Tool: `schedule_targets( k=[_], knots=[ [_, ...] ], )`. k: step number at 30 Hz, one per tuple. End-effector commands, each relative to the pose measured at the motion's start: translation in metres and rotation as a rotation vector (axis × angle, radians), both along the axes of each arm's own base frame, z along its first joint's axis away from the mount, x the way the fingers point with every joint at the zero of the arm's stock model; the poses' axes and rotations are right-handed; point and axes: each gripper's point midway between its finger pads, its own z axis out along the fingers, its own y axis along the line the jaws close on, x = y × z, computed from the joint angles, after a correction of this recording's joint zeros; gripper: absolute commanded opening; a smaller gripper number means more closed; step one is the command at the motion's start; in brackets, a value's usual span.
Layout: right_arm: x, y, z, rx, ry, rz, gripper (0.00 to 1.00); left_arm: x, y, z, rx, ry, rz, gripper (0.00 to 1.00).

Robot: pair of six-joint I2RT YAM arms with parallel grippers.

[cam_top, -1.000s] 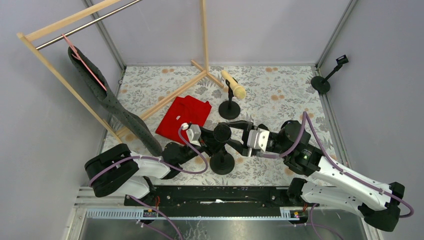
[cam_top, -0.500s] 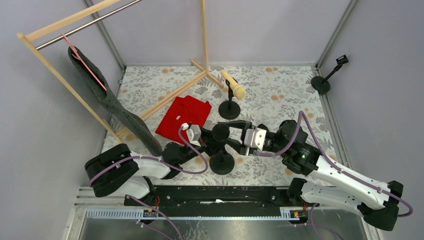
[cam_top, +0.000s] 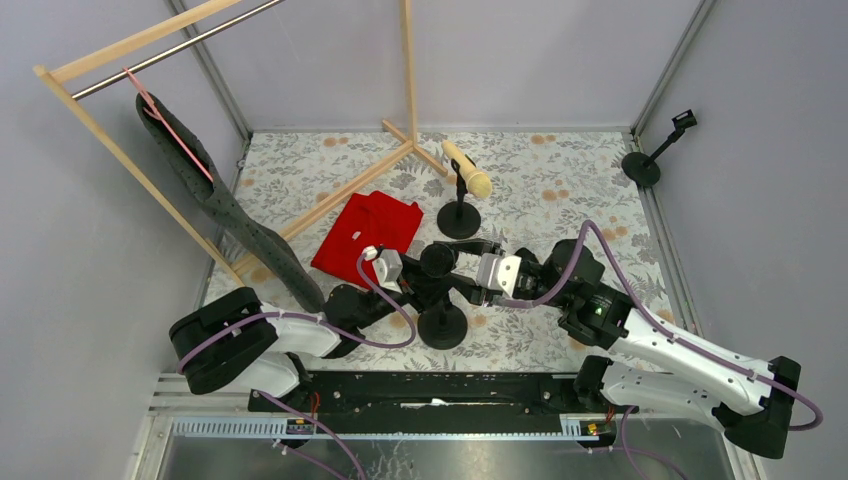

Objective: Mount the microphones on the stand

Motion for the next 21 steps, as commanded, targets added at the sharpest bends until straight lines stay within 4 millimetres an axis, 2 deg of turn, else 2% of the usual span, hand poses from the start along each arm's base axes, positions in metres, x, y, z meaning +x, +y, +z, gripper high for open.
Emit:
schedule_targets(
  k=[1, 21],
  knots=[
    [-0.009, -0.077, -0.233, -0.732, 0.450, -0.189, 0.00, -0.042, -0.001, 0.037, -0.106, -0.116, -0.171, 0.00],
    [-0.009, -0.086, -0.247, -0.789, 0.463, -0.217, 0.00, -0.043, 0.000, 0.037, -0.107, -0.115, -0.172, 0.00]
  ],
)
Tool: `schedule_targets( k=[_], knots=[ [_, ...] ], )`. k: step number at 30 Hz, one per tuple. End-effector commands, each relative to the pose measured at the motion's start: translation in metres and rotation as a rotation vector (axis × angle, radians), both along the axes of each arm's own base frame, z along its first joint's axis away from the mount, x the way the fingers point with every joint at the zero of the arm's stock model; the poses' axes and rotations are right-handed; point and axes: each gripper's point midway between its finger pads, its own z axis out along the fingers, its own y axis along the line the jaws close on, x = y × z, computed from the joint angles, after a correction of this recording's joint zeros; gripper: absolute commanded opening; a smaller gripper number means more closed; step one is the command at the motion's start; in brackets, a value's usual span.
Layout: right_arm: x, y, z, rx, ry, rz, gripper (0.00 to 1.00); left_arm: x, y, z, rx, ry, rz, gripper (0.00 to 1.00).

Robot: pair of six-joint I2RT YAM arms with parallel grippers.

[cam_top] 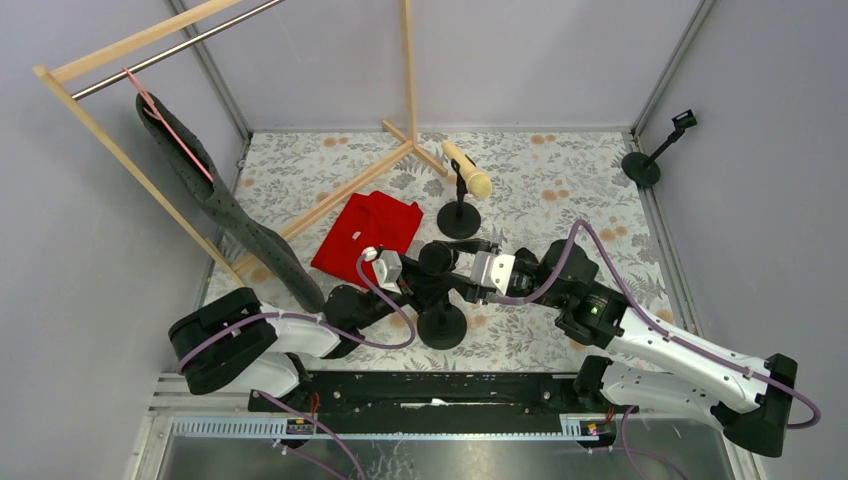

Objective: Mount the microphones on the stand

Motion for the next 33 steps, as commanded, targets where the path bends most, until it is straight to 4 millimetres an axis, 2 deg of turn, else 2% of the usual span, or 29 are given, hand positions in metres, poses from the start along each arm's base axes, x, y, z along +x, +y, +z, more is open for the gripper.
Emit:
schedule_targets(
  k=[1, 14, 33],
  knots=[
    [-0.016, -0.087, -0.237, -0.763, 0.457, -0.186, 0.00, -0.041, -0.001, 0.038, -0.110, -0.110, -0.167, 0.00],
    [-0.017, -0.095, -0.247, -0.803, 0.466, -0.204, 0.00, -0.042, -0.001, 0.039, -0.112, -0.113, -0.170, 0.00],
    [-0.017, -0.096, -0.252, -0.822, 0.471, -0.203, 0.00, -0.044, -0.001, 0.043, -0.120, -0.120, -0.178, 0.00]
  ],
)
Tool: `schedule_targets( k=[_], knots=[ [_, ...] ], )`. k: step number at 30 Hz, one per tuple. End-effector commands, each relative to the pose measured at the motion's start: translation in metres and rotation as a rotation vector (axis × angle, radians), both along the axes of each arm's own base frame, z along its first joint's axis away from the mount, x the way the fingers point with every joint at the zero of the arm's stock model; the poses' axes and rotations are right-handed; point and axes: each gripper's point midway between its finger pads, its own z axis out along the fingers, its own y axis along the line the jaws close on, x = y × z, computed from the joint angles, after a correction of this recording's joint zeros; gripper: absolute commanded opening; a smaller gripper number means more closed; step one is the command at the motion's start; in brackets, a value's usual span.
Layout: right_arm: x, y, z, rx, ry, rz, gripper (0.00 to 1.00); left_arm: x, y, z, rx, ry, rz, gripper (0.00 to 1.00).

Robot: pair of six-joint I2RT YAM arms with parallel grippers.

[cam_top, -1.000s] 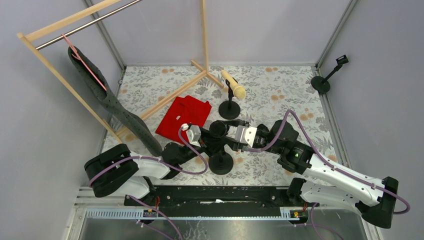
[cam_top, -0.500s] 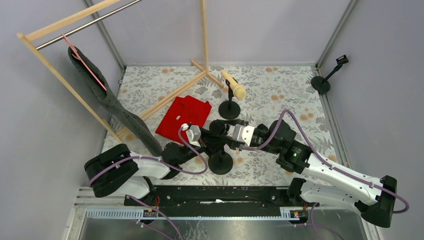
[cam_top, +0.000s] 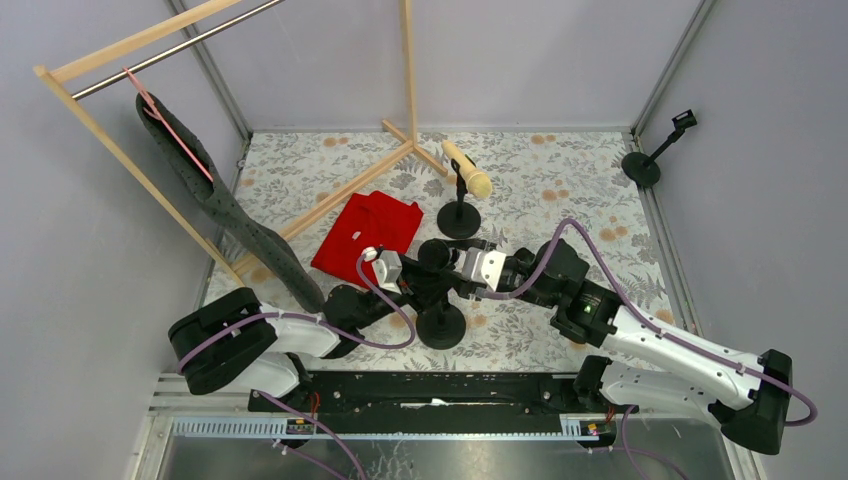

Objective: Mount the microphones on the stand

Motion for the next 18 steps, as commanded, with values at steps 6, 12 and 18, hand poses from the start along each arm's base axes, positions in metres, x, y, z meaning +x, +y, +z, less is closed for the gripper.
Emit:
schedule_targets(
  k=[6, 12, 18],
  knots=[
    [-0.0301, -0.0962, -0.2373, -0.779, 0.478, -0.148, 0.00, -0.0438, -0.0006, 0.0421, -0.121, -0.113, -0.178, 0.00],
    [-0.0303, -0.0966, -0.2388, -0.785, 0.481, -0.148, 0.00, -0.0442, 0.0009, 0.0413, -0.120, -0.112, -0.175, 0.00],
    [-0.0328, -0.0973, -0.2427, -0.797, 0.498, -0.143, 0.00, -0.0449, 0.0042, 0.0402, -0.120, -0.113, -0.167, 0.00]
  ],
)
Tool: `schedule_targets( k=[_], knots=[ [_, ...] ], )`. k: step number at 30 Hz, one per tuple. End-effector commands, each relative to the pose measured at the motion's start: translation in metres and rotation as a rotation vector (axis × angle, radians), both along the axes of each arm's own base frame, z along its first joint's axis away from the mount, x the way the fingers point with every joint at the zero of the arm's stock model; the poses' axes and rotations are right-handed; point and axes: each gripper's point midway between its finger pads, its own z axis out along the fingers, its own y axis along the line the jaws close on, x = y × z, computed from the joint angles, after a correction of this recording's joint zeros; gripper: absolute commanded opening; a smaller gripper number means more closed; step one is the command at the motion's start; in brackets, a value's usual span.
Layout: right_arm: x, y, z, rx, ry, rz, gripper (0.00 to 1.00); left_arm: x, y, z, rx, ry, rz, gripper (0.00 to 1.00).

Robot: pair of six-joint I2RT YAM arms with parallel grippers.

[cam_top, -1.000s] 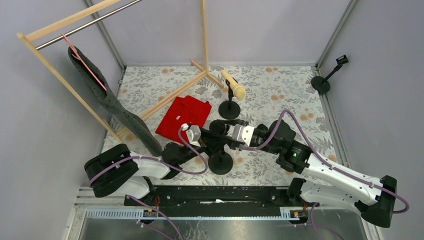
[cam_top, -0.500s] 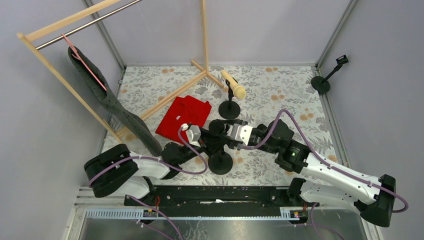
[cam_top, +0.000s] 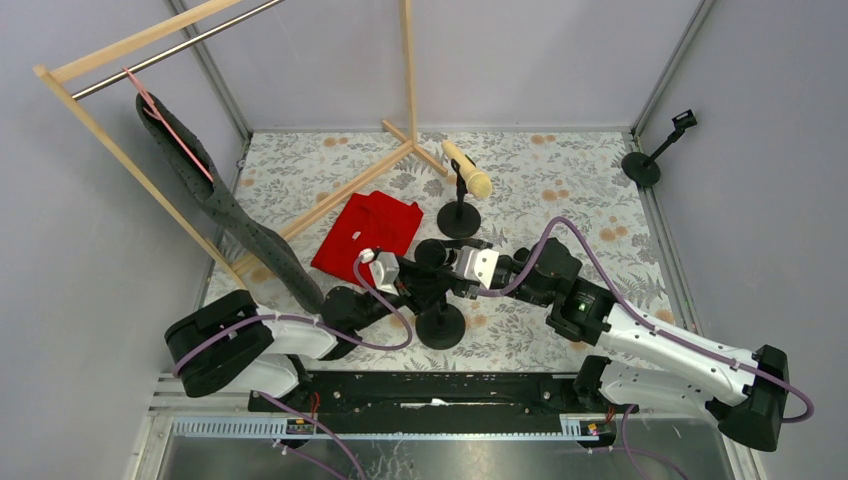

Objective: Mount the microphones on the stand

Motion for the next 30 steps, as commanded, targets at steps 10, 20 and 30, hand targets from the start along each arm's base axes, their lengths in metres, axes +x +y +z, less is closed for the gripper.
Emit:
schedule_targets(
  k=[10, 20, 30],
  knots=[
    [-0.037, -0.100, -0.234, -0.773, 0.494, -0.137, 0.00, -0.044, 0.000, 0.041, -0.120, -0.113, -0.173, 0.00],
    [-0.036, -0.095, -0.224, -0.733, 0.480, -0.128, 0.00, -0.044, 0.002, 0.040, -0.119, -0.109, -0.168, 0.00],
    [-0.037, -0.100, -0.233, -0.766, 0.494, -0.140, 0.00, -0.044, 0.002, 0.040, -0.120, -0.111, -0.168, 0.00]
  ],
)
